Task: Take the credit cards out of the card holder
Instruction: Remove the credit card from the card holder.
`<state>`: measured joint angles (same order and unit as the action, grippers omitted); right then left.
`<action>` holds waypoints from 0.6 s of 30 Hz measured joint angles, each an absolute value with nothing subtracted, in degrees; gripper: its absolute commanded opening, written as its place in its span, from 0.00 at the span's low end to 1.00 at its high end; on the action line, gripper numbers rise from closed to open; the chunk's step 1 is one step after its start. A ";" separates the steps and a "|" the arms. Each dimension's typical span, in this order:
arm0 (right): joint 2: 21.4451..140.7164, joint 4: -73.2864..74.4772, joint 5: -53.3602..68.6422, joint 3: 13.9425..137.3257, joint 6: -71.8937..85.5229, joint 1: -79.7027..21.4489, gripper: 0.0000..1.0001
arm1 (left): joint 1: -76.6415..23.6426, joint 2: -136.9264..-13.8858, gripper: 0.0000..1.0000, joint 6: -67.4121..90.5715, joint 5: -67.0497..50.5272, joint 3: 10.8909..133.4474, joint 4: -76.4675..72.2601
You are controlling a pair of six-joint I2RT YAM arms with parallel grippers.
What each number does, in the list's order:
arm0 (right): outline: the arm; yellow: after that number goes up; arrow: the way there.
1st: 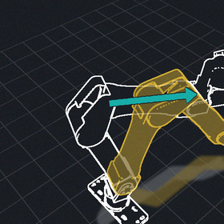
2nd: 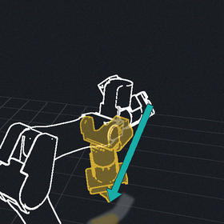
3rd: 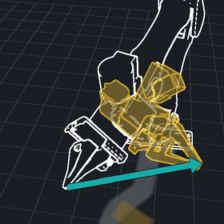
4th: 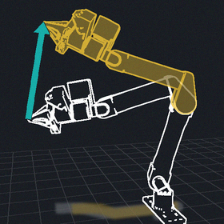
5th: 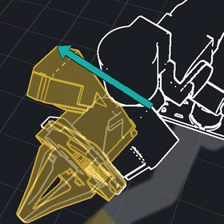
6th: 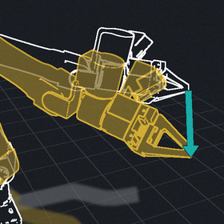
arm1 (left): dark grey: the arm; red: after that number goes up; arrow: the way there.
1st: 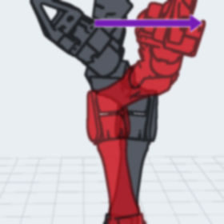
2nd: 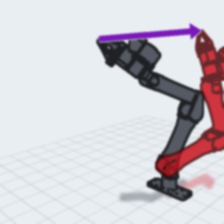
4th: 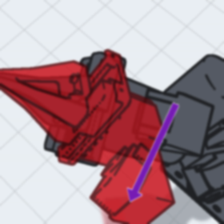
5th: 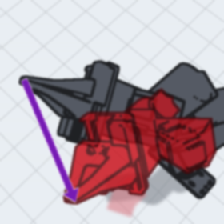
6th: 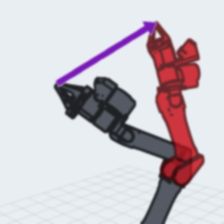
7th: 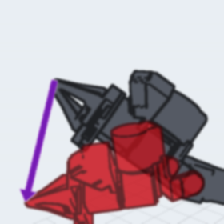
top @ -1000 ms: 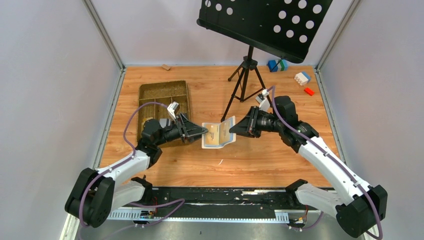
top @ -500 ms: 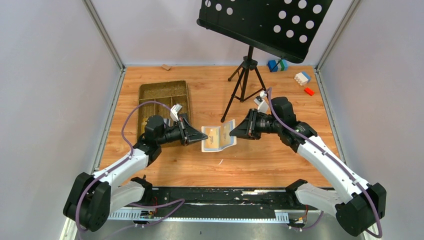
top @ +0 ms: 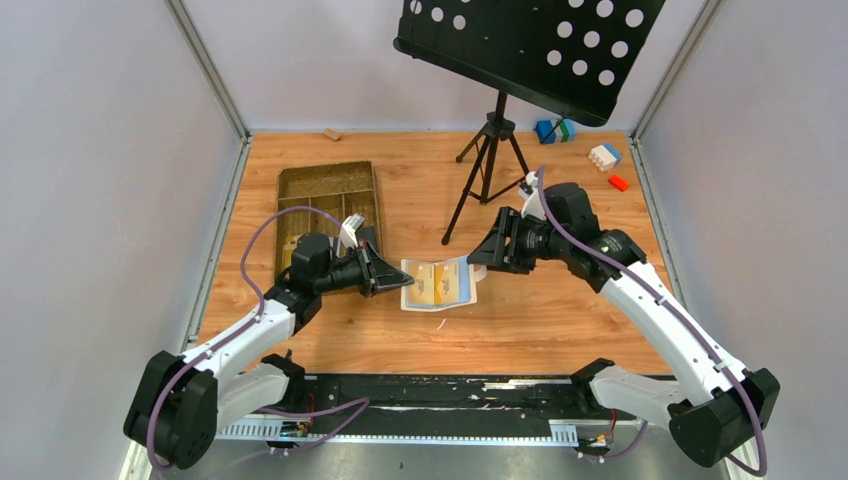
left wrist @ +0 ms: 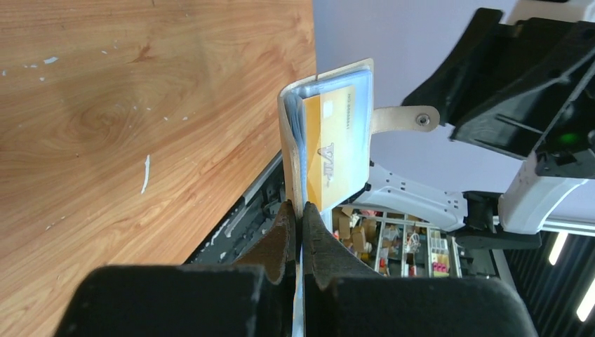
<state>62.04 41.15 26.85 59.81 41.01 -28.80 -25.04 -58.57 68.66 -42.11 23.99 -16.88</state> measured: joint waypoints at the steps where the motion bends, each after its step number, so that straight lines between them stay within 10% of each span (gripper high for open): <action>1: 62.08 41.36 26.65 60.95 40.34 -28.80 0.46 | -25.04 -58.57 0.00 68.60 -41.91 23.99 -16.60; 10: 63.83 42.37 26.15 63.86 38.13 -28.80 0.51 | -25.04 -58.57 0.00 67.29 -40.77 25.65 -12.62; 18: 64.55 42.70 25.67 62.33 38.19 -28.77 0.97 | -25.04 -56.49 0.00 66.74 -39.42 26.63 -10.94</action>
<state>64.55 42.70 25.67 62.33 38.20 -28.77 -25.04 -56.49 66.74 -39.42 26.63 -10.94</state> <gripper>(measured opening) 0.906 0.017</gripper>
